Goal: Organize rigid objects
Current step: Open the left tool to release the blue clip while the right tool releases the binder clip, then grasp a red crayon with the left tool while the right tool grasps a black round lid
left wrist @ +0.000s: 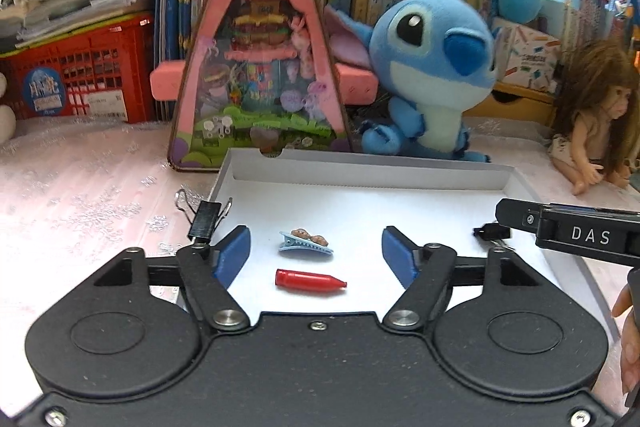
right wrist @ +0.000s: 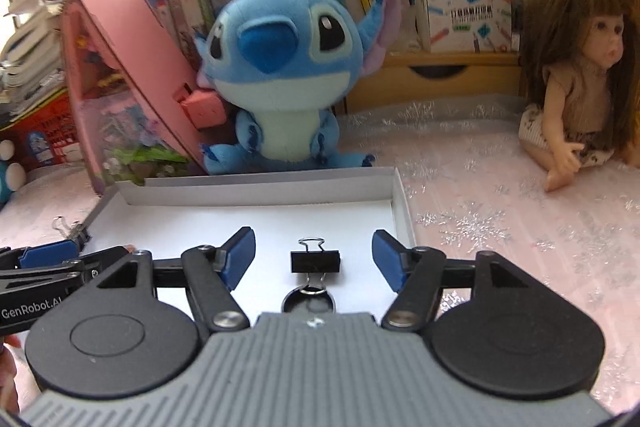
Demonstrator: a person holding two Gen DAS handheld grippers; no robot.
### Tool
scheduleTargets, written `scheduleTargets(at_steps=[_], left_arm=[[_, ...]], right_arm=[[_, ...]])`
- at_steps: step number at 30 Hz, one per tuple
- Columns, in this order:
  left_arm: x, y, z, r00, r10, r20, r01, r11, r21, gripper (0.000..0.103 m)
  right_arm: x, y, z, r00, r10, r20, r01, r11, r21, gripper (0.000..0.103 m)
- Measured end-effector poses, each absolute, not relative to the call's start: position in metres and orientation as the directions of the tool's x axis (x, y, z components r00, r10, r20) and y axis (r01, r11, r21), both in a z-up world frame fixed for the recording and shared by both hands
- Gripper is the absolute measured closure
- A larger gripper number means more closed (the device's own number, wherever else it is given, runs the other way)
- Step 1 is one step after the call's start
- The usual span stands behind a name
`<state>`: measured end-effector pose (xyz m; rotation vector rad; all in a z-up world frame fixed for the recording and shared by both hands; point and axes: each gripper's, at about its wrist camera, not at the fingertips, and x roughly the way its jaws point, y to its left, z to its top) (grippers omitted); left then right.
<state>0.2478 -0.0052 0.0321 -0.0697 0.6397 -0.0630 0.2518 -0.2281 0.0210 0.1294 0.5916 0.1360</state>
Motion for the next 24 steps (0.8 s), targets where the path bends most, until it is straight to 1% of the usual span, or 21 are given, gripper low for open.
scheduleTargets(at_steps=[6,11,19,24], left_arm=[[0.215,-0.005,0.047,0.815,-0.094,-0.571,0.052,0.995,-0.089,0.025],[0.186,-0.005,0.050,0.818,-0.103,-0.565,0.066,0.994,-0.086,0.025],[0.135,-0.005,0.044,0.820,-0.119,-0.561,0.093,0.993,-0.076,0.024],[0.101,-0.003,0.036,0.820,-0.136,-0.556,0.111,0.991,-0.079,0.024]], right_arm=[[0.219,-0.226,0.033,0.834,0.213,-0.509,-0.151,0.975,0.160,0.021],[0.190,-0.226,0.036,0.838,0.251,-0.485,-0.192,0.967,0.169,0.020],[0.141,-0.224,0.035,0.852,0.273,-0.446,-0.242,0.962,0.126,0.018],[0.115,-0.228,0.029,0.853,0.282,-0.438,-0.261,0.959,0.108,0.017]])
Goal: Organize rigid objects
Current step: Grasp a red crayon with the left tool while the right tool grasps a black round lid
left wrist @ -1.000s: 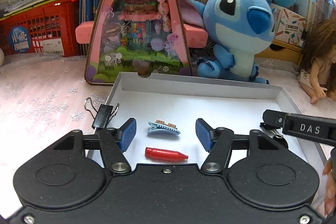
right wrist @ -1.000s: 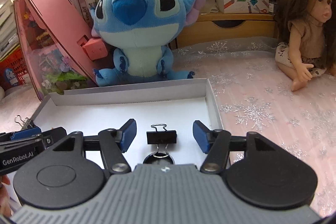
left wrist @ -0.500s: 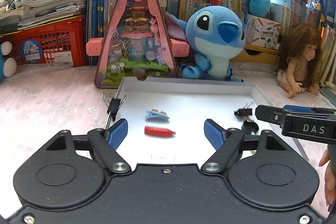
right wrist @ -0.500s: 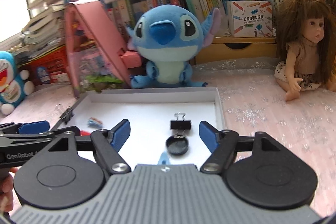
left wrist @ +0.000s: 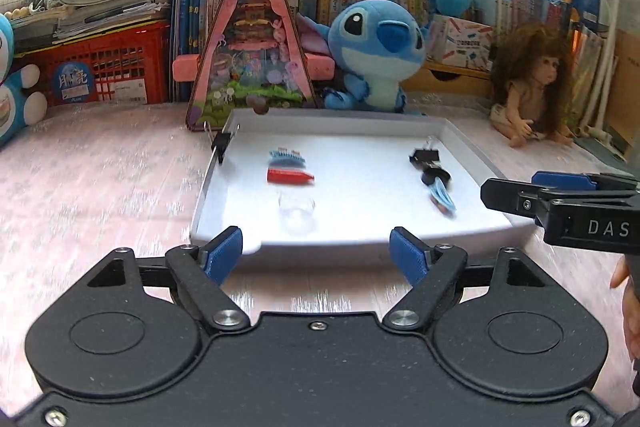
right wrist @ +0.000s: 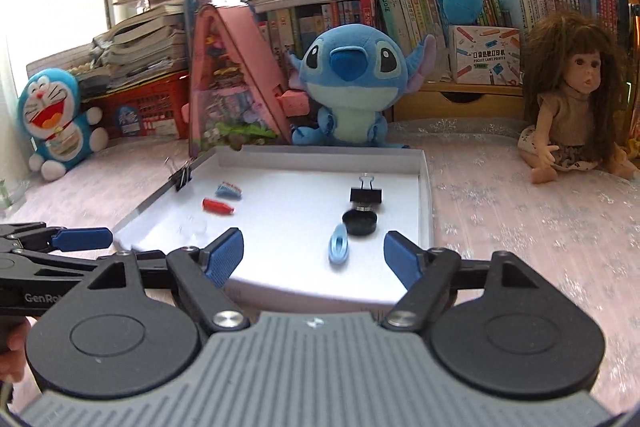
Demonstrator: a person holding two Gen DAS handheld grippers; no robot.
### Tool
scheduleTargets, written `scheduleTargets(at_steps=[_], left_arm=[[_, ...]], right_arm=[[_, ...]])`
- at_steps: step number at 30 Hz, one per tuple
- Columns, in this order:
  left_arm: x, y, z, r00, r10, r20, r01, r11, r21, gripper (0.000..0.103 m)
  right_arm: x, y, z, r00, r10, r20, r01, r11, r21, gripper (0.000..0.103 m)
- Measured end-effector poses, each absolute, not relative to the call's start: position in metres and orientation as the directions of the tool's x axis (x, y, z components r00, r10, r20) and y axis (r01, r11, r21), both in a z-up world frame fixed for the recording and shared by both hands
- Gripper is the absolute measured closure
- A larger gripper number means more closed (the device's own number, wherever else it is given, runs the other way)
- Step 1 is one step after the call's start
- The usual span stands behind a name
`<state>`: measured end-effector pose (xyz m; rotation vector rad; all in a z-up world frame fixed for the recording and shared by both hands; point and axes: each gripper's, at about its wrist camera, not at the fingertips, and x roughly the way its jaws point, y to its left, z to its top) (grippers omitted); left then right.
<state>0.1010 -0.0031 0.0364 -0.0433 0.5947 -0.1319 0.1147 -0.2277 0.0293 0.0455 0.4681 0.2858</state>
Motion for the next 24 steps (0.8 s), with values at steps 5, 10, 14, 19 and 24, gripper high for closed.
scheduleTargets(at_steps=[5,10,14,19,24], left_arm=[[0.071,-0.001,0.026,0.820,-0.133,-0.556,0.119,0.991,-0.061,0.024],[0.050,0.001,0.017,0.816,-0.138,-0.561,0.144,0.989,-0.034,0.024],[0.040,0.003,0.012,0.812,-0.147,-0.565,0.166,0.986,-0.018,0.024],[0.031,0.008,0.007,0.809,-0.163,-0.565,0.187,0.982,-0.015,0.024],[0.025,0.009,0.003,0.815,-0.174,-0.552,0.213,0.977,0.006,0.024]], right_arm=[[0.091,-0.232,0.020,0.855,0.277,-0.438,-0.270,0.960,0.080,0.017],[0.071,-0.237,0.010,0.852,0.273,-0.448,-0.278,0.959,0.056,0.017],[0.059,-0.242,0.002,0.831,0.301,-0.468,-0.304,0.950,0.070,0.017],[0.041,-0.249,-0.003,0.817,0.324,-0.478,-0.333,0.940,0.068,0.017],[0.026,-0.256,-0.005,0.789,0.355,-0.502,-0.365,0.928,0.083,0.017]])
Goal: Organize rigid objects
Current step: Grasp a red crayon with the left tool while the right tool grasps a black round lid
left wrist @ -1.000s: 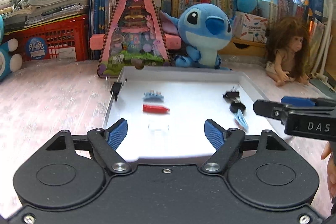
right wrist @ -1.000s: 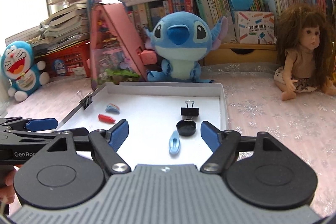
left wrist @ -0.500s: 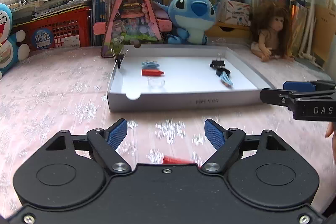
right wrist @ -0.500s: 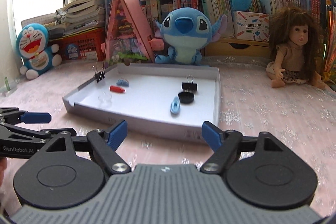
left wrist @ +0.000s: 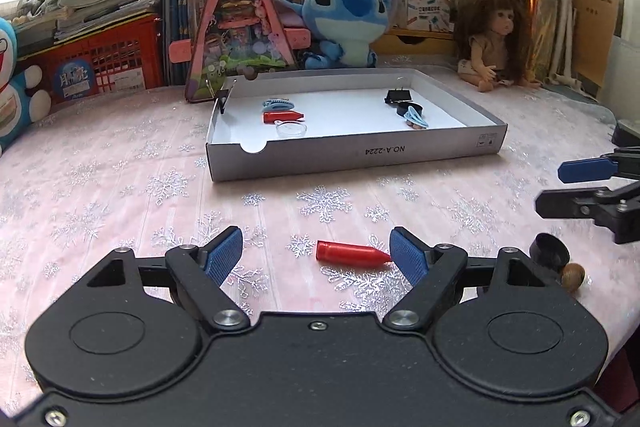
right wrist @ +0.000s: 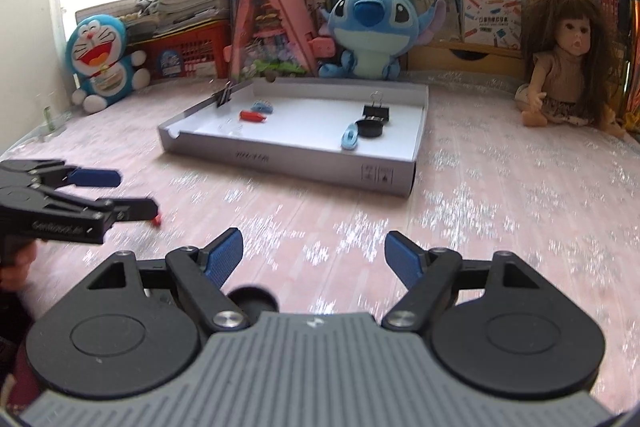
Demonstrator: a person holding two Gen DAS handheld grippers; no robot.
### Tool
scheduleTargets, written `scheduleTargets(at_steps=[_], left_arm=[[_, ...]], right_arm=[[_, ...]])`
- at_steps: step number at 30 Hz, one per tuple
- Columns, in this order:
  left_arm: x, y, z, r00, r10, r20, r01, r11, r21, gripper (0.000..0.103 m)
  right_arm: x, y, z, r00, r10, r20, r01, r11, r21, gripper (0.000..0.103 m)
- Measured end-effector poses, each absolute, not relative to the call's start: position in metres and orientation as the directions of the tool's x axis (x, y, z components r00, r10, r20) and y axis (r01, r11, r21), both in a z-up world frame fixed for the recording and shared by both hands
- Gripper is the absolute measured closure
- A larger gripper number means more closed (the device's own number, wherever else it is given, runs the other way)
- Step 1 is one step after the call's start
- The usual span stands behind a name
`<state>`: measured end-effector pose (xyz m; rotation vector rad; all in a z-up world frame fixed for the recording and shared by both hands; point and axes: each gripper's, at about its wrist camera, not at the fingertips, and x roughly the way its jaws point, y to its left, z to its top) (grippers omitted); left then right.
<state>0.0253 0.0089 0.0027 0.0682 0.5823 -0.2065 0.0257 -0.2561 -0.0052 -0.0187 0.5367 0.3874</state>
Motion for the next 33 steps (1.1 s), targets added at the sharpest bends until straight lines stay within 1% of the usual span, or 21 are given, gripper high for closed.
scheduleTargets(at_steps=[4,9,11,16,19,21,22,23,24,25,27,33], left_arm=[[0.027,0.005,-0.002,0.806,-0.179,-0.564,0.218,0.976,0.002,0.025],[0.032,0.002,-0.007,0.795,-0.191,-0.576,0.226,0.974,-0.010,0.031],[0.032,0.000,-0.008,0.795,-0.194,-0.574,0.230,0.973,-0.010,0.032],[0.033,0.000,-0.008,0.794,-0.202,-0.574,0.235,0.972,-0.018,0.040],[0.031,-0.001,-0.008,0.794,-0.205,-0.572,0.239,0.971,-0.016,0.046],[0.029,-0.001,-0.008,0.794,-0.211,-0.569,0.246,0.969,-0.017,0.052],[0.028,-0.002,-0.008,0.795,-0.213,-0.568,0.248,0.969,-0.016,0.054],[0.027,-0.003,-0.008,0.795,-0.216,-0.567,0.252,0.968,-0.015,0.059],[0.027,-0.003,-0.008,0.793,-0.220,-0.568,0.257,0.966,-0.016,0.061],[0.027,-0.004,-0.008,0.794,-0.218,-0.567,0.256,0.967,-0.015,0.061],[0.026,-0.005,-0.007,0.795,-0.214,-0.567,0.253,0.967,-0.011,0.061],[0.027,-0.004,-0.006,0.794,-0.216,-0.569,0.249,0.968,-0.020,0.061]], right_arm=[[0.015,-0.257,-0.006,0.770,0.373,-0.518,-0.393,0.916,0.077,0.020],[0.007,-0.254,-0.008,0.742,0.406,-0.534,-0.433,0.898,0.080,0.025],[0.005,-0.252,-0.009,0.731,0.417,-0.540,-0.450,0.890,0.079,0.027],[0.005,-0.246,-0.012,0.720,0.413,-0.558,-0.464,0.884,0.055,0.034],[0.006,-0.245,-0.016,0.713,0.411,-0.568,-0.461,0.885,0.061,0.042],[0.007,-0.245,-0.017,0.712,0.409,-0.570,-0.459,0.886,0.064,0.048],[0.008,-0.245,-0.017,0.712,0.409,-0.571,-0.457,0.887,0.065,0.050],[0.008,-0.245,-0.017,0.711,0.410,-0.572,-0.456,0.887,0.068,0.052],[0.009,-0.245,-0.017,0.709,0.411,-0.572,-0.457,0.887,0.070,0.055],[0.010,-0.244,-0.017,0.709,0.411,-0.573,-0.458,0.886,0.070,0.057],[0.010,-0.243,-0.018,0.708,0.410,-0.575,-0.460,0.886,0.066,0.065],[0.013,-0.241,-0.017,0.710,0.413,-0.571,-0.459,0.886,0.069,0.065]])
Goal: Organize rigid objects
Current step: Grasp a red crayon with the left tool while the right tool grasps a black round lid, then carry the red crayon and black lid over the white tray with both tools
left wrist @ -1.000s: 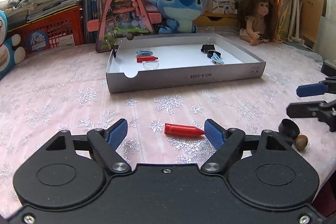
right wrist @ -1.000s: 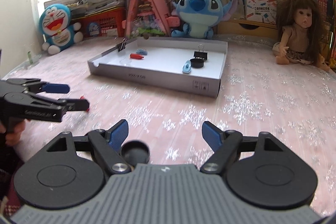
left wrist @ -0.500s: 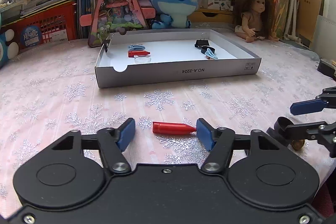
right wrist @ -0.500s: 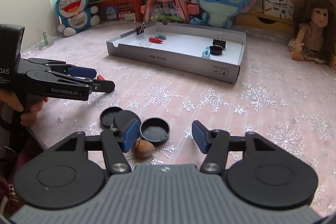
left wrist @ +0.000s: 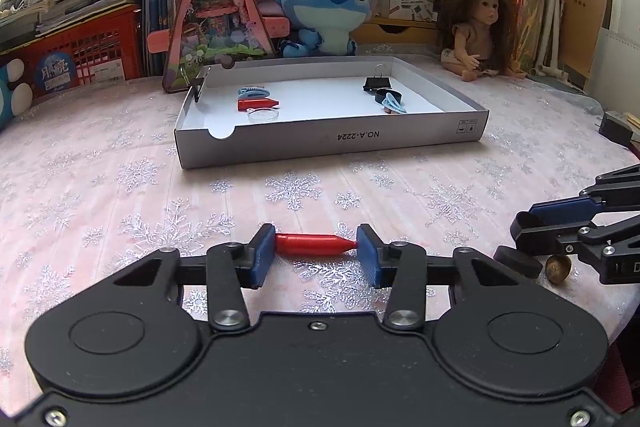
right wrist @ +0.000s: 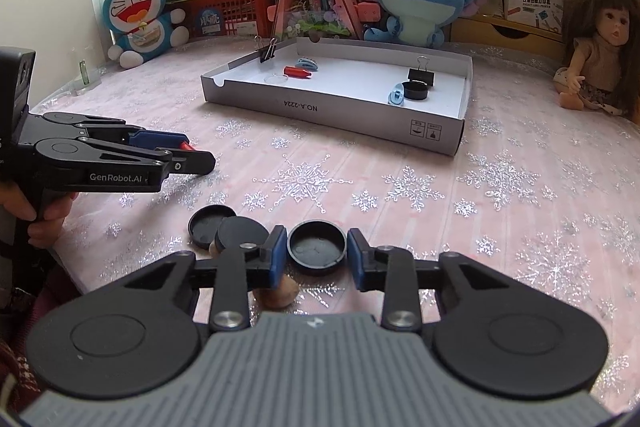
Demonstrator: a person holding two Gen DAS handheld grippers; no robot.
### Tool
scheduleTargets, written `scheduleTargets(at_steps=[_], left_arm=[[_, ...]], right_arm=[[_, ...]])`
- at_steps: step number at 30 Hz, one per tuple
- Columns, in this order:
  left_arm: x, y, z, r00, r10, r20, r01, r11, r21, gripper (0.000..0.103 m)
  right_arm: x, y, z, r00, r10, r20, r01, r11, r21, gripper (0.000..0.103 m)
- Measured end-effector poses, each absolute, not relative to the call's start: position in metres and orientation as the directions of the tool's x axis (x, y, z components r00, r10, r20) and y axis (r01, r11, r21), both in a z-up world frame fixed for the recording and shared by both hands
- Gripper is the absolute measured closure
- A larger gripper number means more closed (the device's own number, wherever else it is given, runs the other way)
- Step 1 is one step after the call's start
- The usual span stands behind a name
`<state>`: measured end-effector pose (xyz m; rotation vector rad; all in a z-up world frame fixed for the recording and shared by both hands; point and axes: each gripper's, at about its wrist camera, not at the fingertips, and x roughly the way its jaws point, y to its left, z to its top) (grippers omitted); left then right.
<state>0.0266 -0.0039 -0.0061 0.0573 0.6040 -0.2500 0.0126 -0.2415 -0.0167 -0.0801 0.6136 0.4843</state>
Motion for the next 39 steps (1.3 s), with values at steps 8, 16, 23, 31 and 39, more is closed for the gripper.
scheduleTargets(at_steps=[8,16,23,31,39], left_arm=[[0.030,-0.002,0.001,0.796,-0.218,-0.565,0.243,0.969,-0.032,0.061],[0.040,0.000,0.012,0.796,-0.224,-0.563,0.228,0.971,-0.065,0.061],[0.041,0.001,0.017,0.794,-0.238,-0.560,0.233,0.969,-0.082,0.061],[0.039,0.002,0.019,0.795,-0.245,-0.554,0.236,0.968,-0.089,0.061],[0.042,0.002,0.020,0.805,-0.227,-0.548,0.218,0.972,-0.082,0.061]], right_arm=[[0.023,-0.241,-0.011,0.733,0.398,-0.552,-0.434,0.898,0.071,0.065],[0.039,-0.244,-0.003,0.753,0.367,-0.546,-0.388,0.918,0.082,0.065],[0.051,-0.249,-0.001,0.763,0.342,-0.549,-0.347,0.933,0.099,0.065],[0.054,-0.250,-0.005,0.762,0.336,-0.553,-0.334,0.936,0.107,0.065],[0.055,-0.249,-0.003,0.766,0.336,-0.549,-0.335,0.936,0.106,0.065]])
